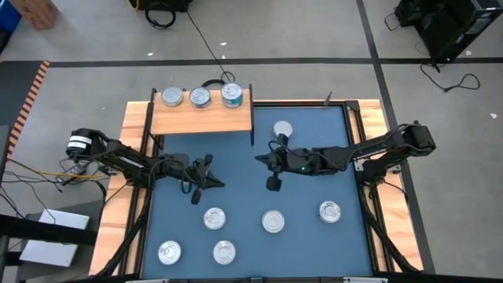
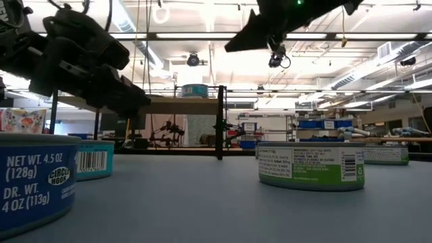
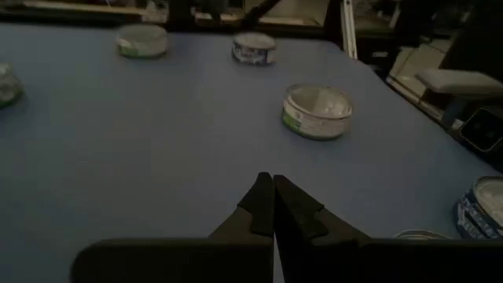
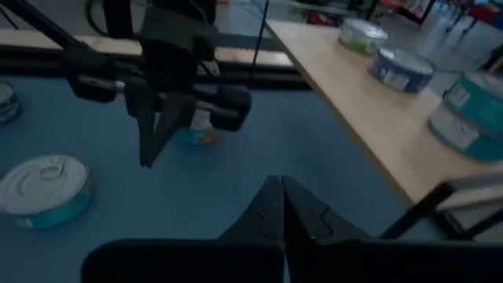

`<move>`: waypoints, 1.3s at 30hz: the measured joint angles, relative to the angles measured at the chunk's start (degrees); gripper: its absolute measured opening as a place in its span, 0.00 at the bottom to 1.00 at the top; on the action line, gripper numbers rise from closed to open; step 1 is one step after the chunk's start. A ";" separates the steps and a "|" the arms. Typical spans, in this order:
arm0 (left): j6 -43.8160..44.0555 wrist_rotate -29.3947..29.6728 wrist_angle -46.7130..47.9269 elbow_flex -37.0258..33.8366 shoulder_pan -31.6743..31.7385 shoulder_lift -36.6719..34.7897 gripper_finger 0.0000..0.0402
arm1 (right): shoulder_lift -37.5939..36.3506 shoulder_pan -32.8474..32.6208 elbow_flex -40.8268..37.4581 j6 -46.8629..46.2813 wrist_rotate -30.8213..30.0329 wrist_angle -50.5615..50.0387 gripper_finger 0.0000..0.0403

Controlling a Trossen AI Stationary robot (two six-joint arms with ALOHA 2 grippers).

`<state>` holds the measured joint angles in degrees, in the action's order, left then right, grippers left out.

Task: Stack canned seafood by type on shelf
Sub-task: Stack the blue tuna can on top of blue tuna can on the shelf

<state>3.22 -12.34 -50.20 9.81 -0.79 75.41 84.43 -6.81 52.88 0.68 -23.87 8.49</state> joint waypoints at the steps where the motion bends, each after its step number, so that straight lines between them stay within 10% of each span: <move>1: -0.06 0.00 2.61 0.89 -0.23 -0.29 0.01 | -0.26 0.00 -0.57 -0.33 -0.01 0.03 0.00; 18: -5.21 -0.12 75.35 35.58 -11.37 -0.89 0.01 | -0.27 -2.76 -1.75 1.27 2.77 -2.78 0.00; 30: 10.50 1.80 96.42 42.35 -25.66 -0.89 0.01 | -0.22 -5.27 -1.75 2.30 2.77 -2.89 0.00; 39: 25.08 2.09 93.78 37.28 -35.89 -2.89 0.00 | -0.20 -5.55 -1.75 1.36 2.74 -2.89 0.00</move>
<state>28.30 -10.25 43.58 47.10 -36.69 72.53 84.23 -12.36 51.13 2.04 -21.12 5.61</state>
